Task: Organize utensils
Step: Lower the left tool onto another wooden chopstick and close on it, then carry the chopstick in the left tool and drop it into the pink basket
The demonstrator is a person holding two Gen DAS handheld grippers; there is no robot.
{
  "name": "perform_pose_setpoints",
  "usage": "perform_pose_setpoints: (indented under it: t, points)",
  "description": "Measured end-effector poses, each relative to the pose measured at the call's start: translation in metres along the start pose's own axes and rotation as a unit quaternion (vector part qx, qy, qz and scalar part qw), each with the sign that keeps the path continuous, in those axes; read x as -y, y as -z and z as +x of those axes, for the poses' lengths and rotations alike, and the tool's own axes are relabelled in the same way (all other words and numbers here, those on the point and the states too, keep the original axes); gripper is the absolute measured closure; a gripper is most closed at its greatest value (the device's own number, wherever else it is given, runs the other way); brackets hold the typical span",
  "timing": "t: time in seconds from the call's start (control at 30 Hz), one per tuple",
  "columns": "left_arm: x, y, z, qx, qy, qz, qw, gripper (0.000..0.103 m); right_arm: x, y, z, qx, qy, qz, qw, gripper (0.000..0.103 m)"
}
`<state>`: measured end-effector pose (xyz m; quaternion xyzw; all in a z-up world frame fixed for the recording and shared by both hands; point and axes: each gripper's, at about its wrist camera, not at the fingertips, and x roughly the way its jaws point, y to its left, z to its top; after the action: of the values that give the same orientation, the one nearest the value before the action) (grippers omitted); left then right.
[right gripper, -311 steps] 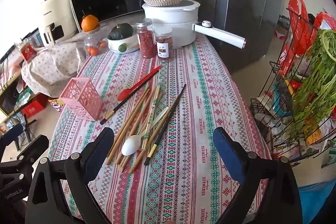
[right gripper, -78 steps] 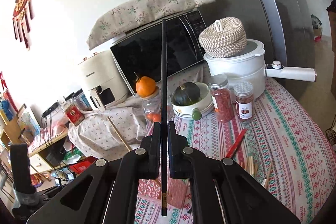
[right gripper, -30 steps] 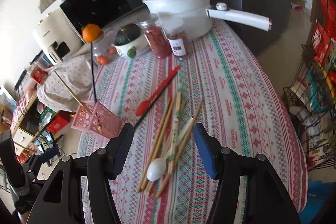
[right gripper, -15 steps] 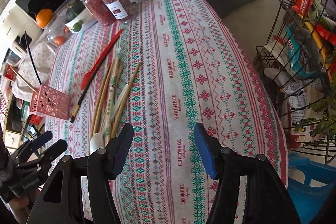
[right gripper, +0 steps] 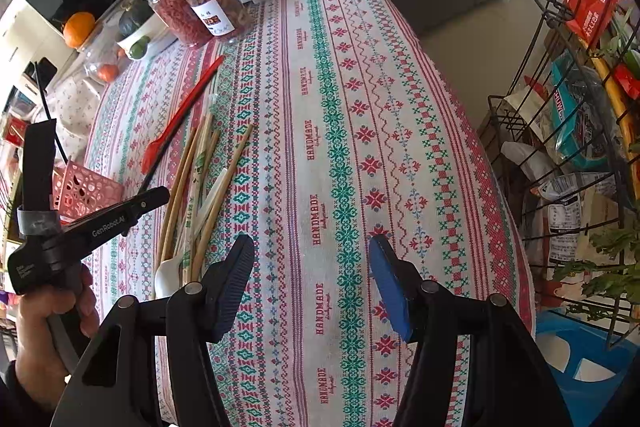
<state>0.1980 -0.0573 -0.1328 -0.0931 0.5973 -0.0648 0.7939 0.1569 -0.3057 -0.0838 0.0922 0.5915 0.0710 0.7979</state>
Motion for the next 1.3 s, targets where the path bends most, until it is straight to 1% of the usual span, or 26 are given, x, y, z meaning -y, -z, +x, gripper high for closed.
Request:
perform_pose_setpoints:
  t: [0.1, 0.17, 0.33, 0.43, 0.5, 0.57, 0.7, 0.83, 0.87, 0.97, 1.03, 1.07, 1.1, 1.13, 1.17, 1.23, 1.3]
  points:
    - [0.008, -0.005, 0.008, -0.013, -0.029, 0.017, 0.9993, 0.095, 0.004, -0.001, 0.001, -0.001, 0.0, 0.004, 1.0, 0.041]
    - [0.013, -0.007, 0.015, -0.029, -0.041, 0.024, 0.9984, 0.095, 0.007, -0.002, 0.002, -0.001, 0.001, 0.004, 1.0, 0.041]
    - [0.031, -0.017, 0.024, -0.046, -0.08, 0.049, 0.9945, 0.095, 0.011, -0.003, 0.003, 0.0, 0.004, 0.008, 1.0, 0.041]
    - [0.044, -0.02, 0.027, -0.04, -0.095, 0.064, 0.9926, 0.095, 0.011, -0.004, 0.004, -0.002, 0.003, 0.008, 1.0, 0.041]
    - [0.047, -0.018, 0.023, -0.029, -0.09, 0.065, 0.9934, 0.095, 0.009, -0.004, 0.006, -0.004, 0.003, 0.007, 1.0, 0.041]
    - [0.045, -0.01, 0.006, -0.008, -0.069, 0.063, 0.9956, 0.096, 0.008, -0.005, 0.006, -0.004, 0.004, 0.007, 1.0, 0.041]
    - [0.044, 0.001, -0.034, 0.039, -0.057, 0.077, 0.9947, 0.096, 0.002, -0.006, 0.01, -0.007, 0.001, 0.005, 1.0, 0.041]
    - [0.034, 0.021, -0.08, 0.09, -0.042, 0.097, 0.9903, 0.096, -0.009, -0.006, 0.017, -0.014, -0.006, 0.001, 1.0, 0.041]
    - [0.027, 0.026, -0.089, 0.103, -0.039, 0.102, 0.9888, 0.096, -0.013, -0.007, 0.019, -0.016, -0.009, -0.001, 1.0, 0.041]
    - [0.009, 0.044, -0.111, 0.144, -0.024, 0.106, 0.9835, 0.096, -0.02, -0.009, 0.027, -0.019, -0.016, 0.0, 1.0, 0.041]
    - [0.0, 0.059, -0.118, 0.169, -0.015, 0.105, 0.98, 0.096, -0.024, -0.011, 0.034, -0.022, -0.017, 0.006, 1.0, 0.041]
    - [-0.007, 0.064, -0.119, 0.174, -0.014, 0.102, 0.9794, 0.096, -0.026, -0.012, 0.038, -0.023, -0.017, 0.009, 1.0, 0.041]
    - [-0.013, 0.066, -0.119, 0.169, -0.012, 0.095, 0.9809, 0.096, -0.029, -0.014, 0.042, -0.025, -0.018, 0.01, 0.999, 0.041]
    - [-0.018, 0.067, -0.121, 0.164, -0.002, 0.089, 0.9824, 0.096, -0.031, -0.016, 0.047, -0.027, -0.017, 0.011, 0.999, 0.041]
    - [-0.021, 0.067, -0.124, 0.166, 0.007, 0.086, 0.9823, 0.096, -0.034, -0.018, 0.053, -0.029, -0.016, 0.011, 0.999, 0.041]
    - [-0.026, 0.067, -0.131, 0.175, 0.008, 0.086, 0.9807, 0.096, -0.039, -0.021, 0.063, -0.032, -0.012, 0.013, 0.999, 0.042]
    - [-0.03, 0.069, -0.134, 0.179, 0.014, 0.087, 0.9799, 0.096, -0.045, -0.024, 0.071, -0.035, -0.013, 0.013, 0.999, 0.045]
